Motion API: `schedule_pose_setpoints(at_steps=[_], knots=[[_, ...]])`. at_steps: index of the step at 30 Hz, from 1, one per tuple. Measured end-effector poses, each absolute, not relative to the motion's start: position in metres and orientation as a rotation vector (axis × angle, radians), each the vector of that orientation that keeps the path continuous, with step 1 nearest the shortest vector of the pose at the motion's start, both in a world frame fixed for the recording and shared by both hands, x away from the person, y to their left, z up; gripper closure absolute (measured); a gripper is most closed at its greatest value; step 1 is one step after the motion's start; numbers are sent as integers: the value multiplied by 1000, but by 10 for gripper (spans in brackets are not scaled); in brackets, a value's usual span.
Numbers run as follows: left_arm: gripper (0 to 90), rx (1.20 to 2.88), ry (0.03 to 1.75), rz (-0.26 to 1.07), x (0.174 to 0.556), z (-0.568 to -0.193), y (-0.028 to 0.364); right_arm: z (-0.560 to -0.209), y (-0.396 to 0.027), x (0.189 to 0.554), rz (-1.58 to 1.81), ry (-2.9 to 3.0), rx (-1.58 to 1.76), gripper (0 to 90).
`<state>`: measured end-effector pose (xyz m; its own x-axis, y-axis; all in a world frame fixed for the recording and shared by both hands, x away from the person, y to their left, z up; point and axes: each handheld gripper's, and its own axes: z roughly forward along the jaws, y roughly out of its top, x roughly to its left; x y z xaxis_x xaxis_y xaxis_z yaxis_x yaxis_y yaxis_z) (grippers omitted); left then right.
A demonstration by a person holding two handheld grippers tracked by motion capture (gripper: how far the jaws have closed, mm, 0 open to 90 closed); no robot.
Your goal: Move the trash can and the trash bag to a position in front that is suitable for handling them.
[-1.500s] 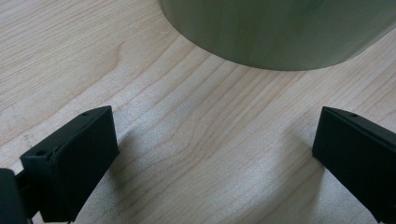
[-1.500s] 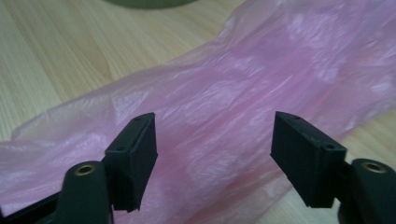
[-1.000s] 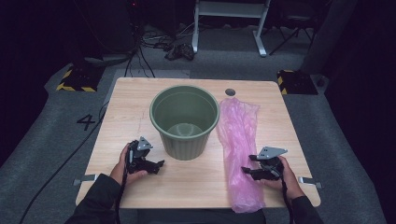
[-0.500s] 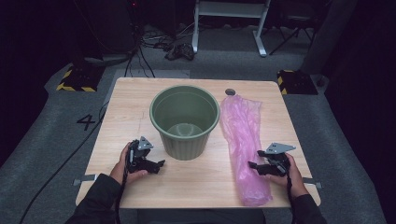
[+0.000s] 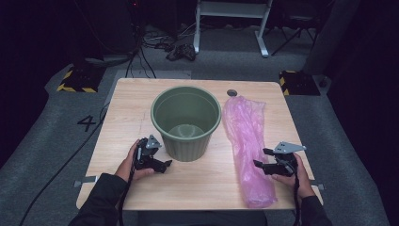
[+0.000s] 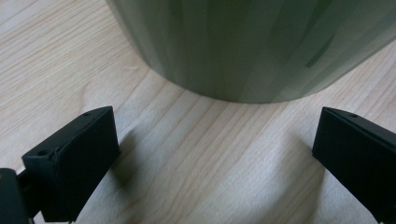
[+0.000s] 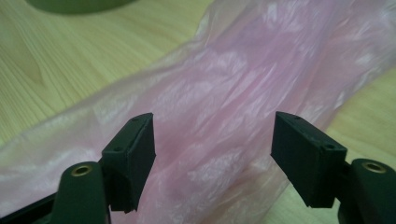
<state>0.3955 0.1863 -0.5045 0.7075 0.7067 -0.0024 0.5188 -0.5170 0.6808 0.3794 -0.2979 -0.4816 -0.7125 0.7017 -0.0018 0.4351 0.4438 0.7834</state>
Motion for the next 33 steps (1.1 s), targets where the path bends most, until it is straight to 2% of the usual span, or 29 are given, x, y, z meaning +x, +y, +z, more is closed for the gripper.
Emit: schedule_pose_setpoints(at_steps=[4,11,21,33], knots=[[2,2246,897,356,401,-505,180,-477,-300,380,1176,2323,1014,300],[3,2259,872,351,407,-504,168,-490,-294,385,1036,2348,1043,294],[3,2264,846,333,416,-504,154,-497,-295,386,1015,2382,1053,308],[4,2278,810,315,443,-504,125,-499,-294,383,1036,2402,1047,312]])
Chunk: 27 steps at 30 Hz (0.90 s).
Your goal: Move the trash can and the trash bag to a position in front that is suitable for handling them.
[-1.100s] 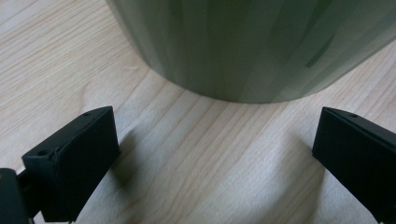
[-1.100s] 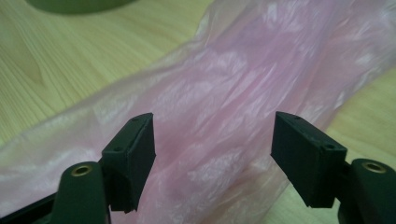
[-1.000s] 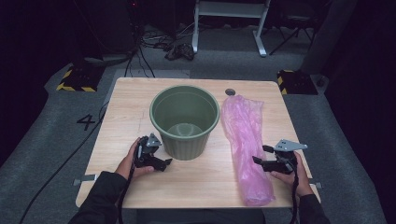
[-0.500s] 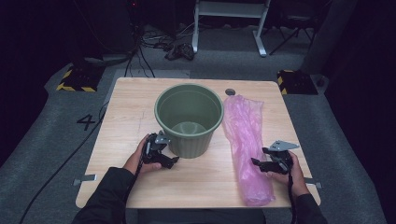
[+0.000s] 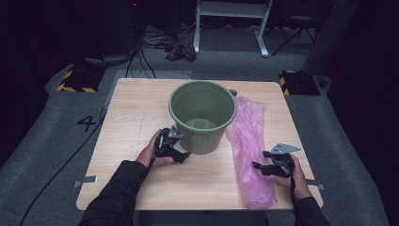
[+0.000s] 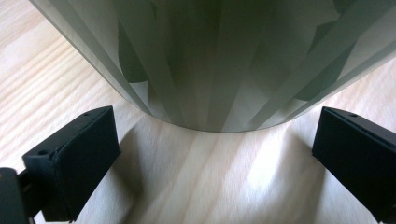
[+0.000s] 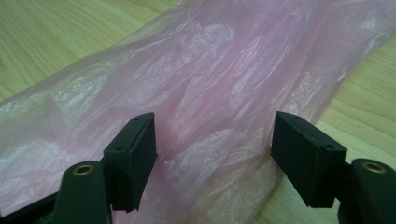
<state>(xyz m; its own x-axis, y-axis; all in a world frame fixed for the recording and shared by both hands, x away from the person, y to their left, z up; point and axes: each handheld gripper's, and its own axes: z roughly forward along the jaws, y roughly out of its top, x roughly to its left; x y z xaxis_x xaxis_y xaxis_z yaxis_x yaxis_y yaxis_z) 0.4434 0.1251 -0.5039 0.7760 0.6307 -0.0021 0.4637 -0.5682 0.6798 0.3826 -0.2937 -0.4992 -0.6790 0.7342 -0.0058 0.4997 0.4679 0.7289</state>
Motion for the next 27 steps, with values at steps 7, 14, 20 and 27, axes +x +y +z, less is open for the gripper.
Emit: schedule_pose_setpoints(at_steps=[7,14,20,27], knots=[[3,2280,806,318,453,-504,110,-499,-292,381,1034,2409,1035,314],[3,2267,831,339,450,-504,110,-499,-287,379,1040,2423,1015,314],[9,2267,907,343,439,-502,111,-499,-278,377,1033,2436,1019,261],[149,2257,892,405,423,-497,115,-499,-262,374,1047,2467,968,253]])
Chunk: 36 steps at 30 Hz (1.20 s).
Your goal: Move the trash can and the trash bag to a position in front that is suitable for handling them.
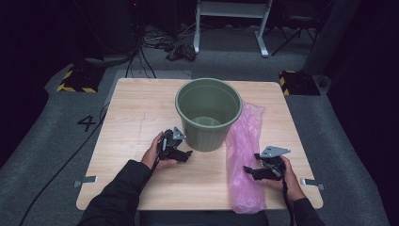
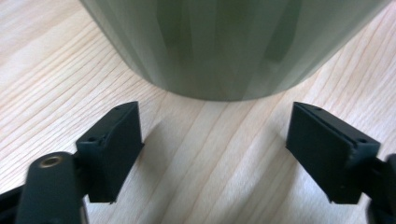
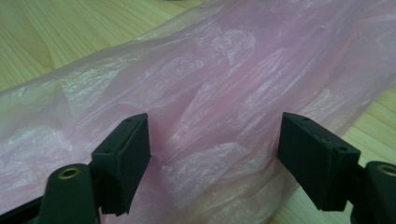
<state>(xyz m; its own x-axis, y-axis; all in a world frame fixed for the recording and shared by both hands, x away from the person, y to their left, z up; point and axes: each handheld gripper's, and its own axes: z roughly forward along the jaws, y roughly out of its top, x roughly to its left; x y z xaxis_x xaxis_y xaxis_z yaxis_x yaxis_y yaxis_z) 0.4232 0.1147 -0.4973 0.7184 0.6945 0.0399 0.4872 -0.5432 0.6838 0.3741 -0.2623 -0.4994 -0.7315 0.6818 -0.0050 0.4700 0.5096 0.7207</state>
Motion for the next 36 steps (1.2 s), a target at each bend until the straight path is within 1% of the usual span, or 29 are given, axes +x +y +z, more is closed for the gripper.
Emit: schedule_pose_setpoints(at_steps=[1,3,6,9,11,16,17,20,23,24,26,31,36], knots=[[171,2255,886,401,421,-497,115,-500,-260,374,1050,2472,957,252],[154,2252,871,387,417,-494,115,-500,-256,373,1053,2476,946,251],[166,2236,848,370,410,-490,112,-500,-251,373,1060,2475,940,251],[169,2208,797,318,398,-480,102,-501,-246,374,1062,2463,956,251],[165,2221,752,331,390,-473,94,-501,-242,375,1060,2453,963,242],[171,2202,681,303,374,-464,78,-501,-232,375,1046,2433,984,205],[171,2212,640,276,365,-462,69,-502,-228,374,1046,2430,990,197],[168,2237,564,249,352,-463,55,-502,-223,374,1040,2419,991,180],[171,2259,537,228,344,-465,46,-502,-222,374,1037,2412,1001,171],[173,2264,522,193,340,-468,40,-503,-221,374,1037,2409,1008,167],[175,2291,509,168,335,-473,32,-503,-220,374,1036,2406,1013,167],[188,2347,478,139,330,-483,19,-502,-218,374,1033,2401,1007,167],[192,2400,481,156,332,-494,13,-502,-218,374,1030,2403,1006,167]])
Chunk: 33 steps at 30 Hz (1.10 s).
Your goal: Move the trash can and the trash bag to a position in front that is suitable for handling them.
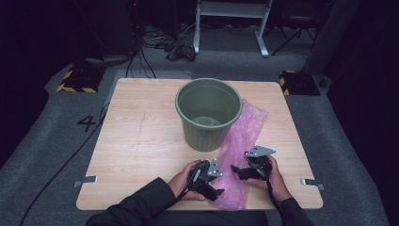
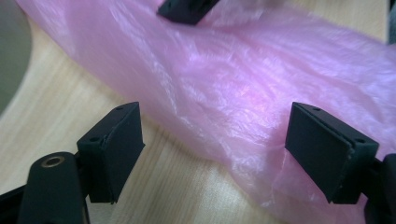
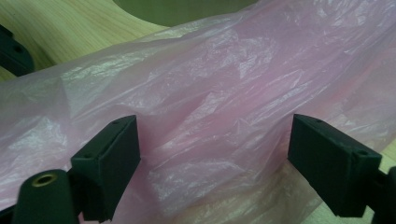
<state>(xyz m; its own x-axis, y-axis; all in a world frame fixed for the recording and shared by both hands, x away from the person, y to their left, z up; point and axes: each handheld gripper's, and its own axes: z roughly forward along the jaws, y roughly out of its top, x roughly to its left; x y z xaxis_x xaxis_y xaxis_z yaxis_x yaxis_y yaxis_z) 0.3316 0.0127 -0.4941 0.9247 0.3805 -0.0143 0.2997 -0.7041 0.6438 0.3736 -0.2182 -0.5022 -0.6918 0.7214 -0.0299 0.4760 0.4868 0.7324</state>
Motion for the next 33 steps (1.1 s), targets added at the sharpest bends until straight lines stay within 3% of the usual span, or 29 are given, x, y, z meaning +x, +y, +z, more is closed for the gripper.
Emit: schedule_pose_setpoints(at_steps=[10,18,33], knots=[[163,2384,486,188,340,-496,25,-500,-221,372,1007,2392,978,185],[163,2366,527,193,354,-497,55,-488,-246,374,1078,2322,1000,152],[158,2369,595,217,370,-496,128,-486,-279,389,1071,2243,1121,174]])
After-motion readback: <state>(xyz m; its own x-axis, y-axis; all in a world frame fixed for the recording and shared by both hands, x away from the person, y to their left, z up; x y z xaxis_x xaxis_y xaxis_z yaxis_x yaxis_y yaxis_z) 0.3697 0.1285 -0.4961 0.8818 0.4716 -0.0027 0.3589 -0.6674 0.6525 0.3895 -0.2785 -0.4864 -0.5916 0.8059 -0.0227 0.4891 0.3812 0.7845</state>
